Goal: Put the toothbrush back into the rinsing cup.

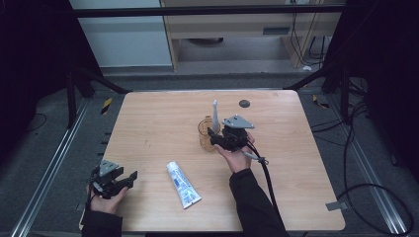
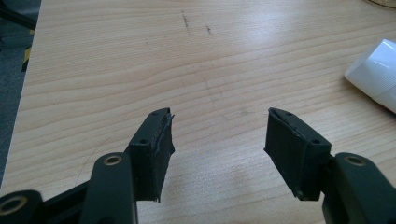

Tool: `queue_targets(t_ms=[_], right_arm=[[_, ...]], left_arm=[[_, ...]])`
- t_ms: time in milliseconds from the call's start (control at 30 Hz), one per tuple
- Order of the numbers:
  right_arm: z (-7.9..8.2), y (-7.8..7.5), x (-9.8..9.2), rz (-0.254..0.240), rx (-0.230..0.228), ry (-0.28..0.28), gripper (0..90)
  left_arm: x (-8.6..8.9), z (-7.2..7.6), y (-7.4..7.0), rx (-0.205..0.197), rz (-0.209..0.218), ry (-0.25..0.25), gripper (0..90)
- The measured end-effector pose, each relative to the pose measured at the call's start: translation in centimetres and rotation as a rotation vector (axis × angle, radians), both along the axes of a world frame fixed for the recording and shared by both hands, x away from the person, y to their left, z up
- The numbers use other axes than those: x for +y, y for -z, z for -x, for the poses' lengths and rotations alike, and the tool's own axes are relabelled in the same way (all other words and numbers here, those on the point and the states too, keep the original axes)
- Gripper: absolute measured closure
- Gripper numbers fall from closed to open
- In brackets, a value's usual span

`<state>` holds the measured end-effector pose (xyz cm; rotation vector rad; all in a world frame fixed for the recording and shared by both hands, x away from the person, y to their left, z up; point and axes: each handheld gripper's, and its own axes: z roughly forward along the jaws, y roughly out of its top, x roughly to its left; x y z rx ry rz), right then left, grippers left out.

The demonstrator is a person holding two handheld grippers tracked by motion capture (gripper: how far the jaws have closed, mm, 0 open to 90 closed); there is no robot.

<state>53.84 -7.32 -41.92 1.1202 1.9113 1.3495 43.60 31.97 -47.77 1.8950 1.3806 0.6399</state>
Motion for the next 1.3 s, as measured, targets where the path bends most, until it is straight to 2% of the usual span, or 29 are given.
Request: queue_targets(t_ms=[67,167,267,400,500,533,567,600,633,667,733,767,900,967,1000,1033,1067,1133,1300], right_arm=[[0.9,-0.7,-1.1,-0.02,0.013,-0.008,25.6],[1.4,-1.4,-2.0,-0.023,0.019,-0.015,24.7],[2.6,-2.3,-3.3,-0.008,0.008,-0.014,24.7],[3.8,-2.5,-5.1,0.031,0.011,-0.005,26.5],[4.6,-1.9,-6.6,0.07,0.03,0.005,28.3],[5.1,-1.3,-7.7,0.078,0.045,0.011,29.4],[5.1,-1.3,-7.7,0.078,0.045,0.011,29.4],[5.6,-0.8,-8.8,0.075,0.061,0.013,30.7],[5.6,-0.8,-8.8,0.075,0.061,0.013,30.7],[6.2,-0.2,-9.9,0.075,0.069,0.022,32.2],[6.5,0.1,-10.4,0.079,0.077,0.026,32.7],[7.1,0.8,-11.3,0.084,0.083,0.034,34.2],[7.7,1.5,-12.4,0.102,0.096,0.048,35.6],[8.2,2.1,-13.1,0.107,0.104,0.05,36.5],[8.3,2.3,-13.3,0.11,0.107,0.049,36.8],[8.5,2.6,-13.5,0.113,0.117,0.048,36.8],[8.6,2.7,-13.6,0.119,0.117,0.048,36.7],[8.9,3.1,-13.9,0.119,0.125,0.051,37.5],[9.6,3.7,-14.6,0.118,0.139,0.056,38.3]], left_arm=[[-0.1,0.0,0.0,0.001,0.004,0.007,44.0],[-0.2,0.0,0.0,0.003,0.006,0.011,48.7],[-0.3,0.1,-0.1,0.003,0.007,0.017,52.8],[-0.7,0.2,-0.2,0.003,-0.002,0.029,57.6],[-1.1,0.3,-0.3,0.006,0.001,0.047,63.0],[-1.4,0.4,-0.4,0.013,0.0,0.063,65.9],[-1.4,0.4,-0.4,0.013,0.0,0.063,66.9],[-1.8,0.5,-0.5,0.017,0.001,0.079,68.4],[-1.8,0.5,-0.5,0.017,0.001,0.079,69.7],[-2.3,0.6,-0.6,0.023,0.0,0.101,71.0],[-2.5,0.7,-0.6,0.026,0.0,0.109,73.1],[-3.0,0.7,-0.6,0.033,-0.002,0.127,74.4],[-4.0,0.9,-0.6,0.048,-0.008,0.168,78.1],[-4.9,1.2,-0.6,0.063,-0.011,0.209,80.5],[-4.9,1.2,-0.6,0.063,-0.011,0.209,81.1],[-5.7,1.4,-0.5,0.077,-0.01,0.239,82.0],[-5.7,1.4,-0.5,0.077,-0.01,0.239,82.6],[-6.9,1.7,-0.4,0.098,-0.012,0.284,84.0],[-8.0,2.0,-0.2,0.118,-0.025,0.329,86.0]])
